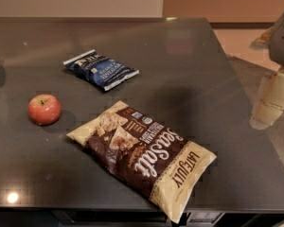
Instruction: Pick brown chip bag
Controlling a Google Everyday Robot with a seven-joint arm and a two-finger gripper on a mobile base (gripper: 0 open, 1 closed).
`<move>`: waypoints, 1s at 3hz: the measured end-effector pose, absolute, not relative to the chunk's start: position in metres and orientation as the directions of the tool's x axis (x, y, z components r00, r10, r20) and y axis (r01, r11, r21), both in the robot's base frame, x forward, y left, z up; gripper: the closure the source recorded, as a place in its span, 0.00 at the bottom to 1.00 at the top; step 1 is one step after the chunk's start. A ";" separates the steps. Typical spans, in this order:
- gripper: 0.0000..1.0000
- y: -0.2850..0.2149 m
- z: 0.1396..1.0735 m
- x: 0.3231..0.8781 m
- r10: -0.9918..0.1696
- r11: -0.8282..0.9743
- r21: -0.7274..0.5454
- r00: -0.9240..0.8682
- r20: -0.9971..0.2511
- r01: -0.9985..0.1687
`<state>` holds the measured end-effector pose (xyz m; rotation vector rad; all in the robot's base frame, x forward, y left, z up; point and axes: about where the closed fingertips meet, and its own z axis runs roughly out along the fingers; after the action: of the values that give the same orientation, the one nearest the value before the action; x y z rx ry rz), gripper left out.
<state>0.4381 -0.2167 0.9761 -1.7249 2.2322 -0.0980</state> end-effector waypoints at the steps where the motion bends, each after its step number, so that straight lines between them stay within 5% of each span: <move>1: 0.00 -0.217 0.976 0.438 -0.953 0.270 -0.245 -0.222 -0.207 -0.931; 3: 0.00 -0.185 0.968 0.433 -0.959 0.192 -0.180 -0.145 -0.245 -0.965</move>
Offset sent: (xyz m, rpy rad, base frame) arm -0.0023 0.0194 -0.0054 0.0354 0.0773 0.0506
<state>0.4326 -0.1854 0.9681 -1.8224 2.1699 0.0283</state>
